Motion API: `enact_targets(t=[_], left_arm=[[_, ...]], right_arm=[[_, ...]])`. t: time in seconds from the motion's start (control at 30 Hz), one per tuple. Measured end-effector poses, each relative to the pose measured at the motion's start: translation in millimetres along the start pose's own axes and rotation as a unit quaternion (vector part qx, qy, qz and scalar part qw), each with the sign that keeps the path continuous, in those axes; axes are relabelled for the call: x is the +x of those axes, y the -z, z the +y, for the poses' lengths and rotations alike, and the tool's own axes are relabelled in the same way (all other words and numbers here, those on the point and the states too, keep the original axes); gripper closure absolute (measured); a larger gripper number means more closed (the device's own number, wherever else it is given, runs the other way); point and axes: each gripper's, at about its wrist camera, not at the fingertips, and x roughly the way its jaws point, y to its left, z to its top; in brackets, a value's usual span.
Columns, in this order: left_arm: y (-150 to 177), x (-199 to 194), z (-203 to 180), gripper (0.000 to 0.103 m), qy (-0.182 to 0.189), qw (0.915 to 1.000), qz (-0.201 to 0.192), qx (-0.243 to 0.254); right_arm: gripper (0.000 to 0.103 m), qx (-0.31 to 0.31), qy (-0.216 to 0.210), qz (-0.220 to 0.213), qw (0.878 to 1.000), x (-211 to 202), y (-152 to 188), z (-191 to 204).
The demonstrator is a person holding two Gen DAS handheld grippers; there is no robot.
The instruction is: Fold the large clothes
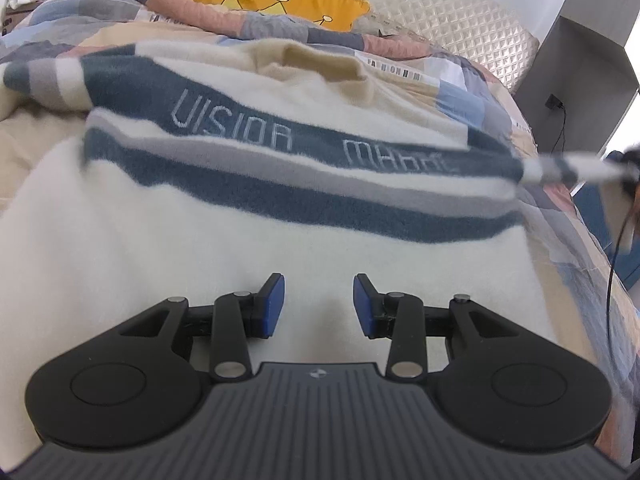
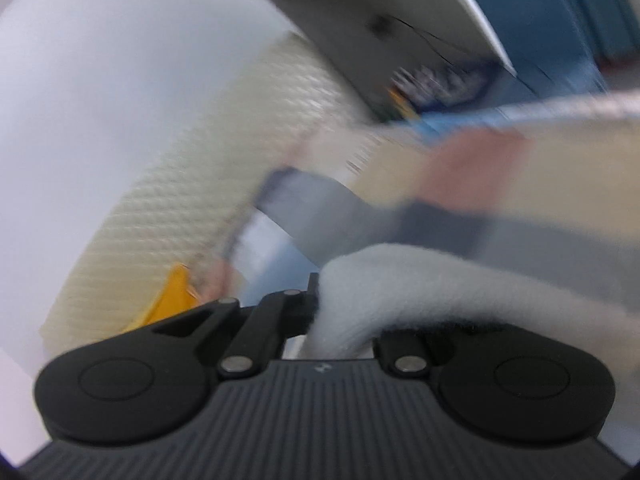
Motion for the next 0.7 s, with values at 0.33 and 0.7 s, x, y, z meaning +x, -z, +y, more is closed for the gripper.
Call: enact_targets(t=[0.33, 0.7], left_arm=[[0, 0, 5, 0.06, 0.004, 1.0, 0.005, 0.007], [-4, 1, 2, 0.06, -0.005, 0.9998, 0.014, 0.015]], right_arm=[[0.094, 0.027, 0.035, -0.011, 0.999, 13, -4, -33], [0.067, 0.155, 0.073, 0.017, 0.985, 2, 73, -163]])
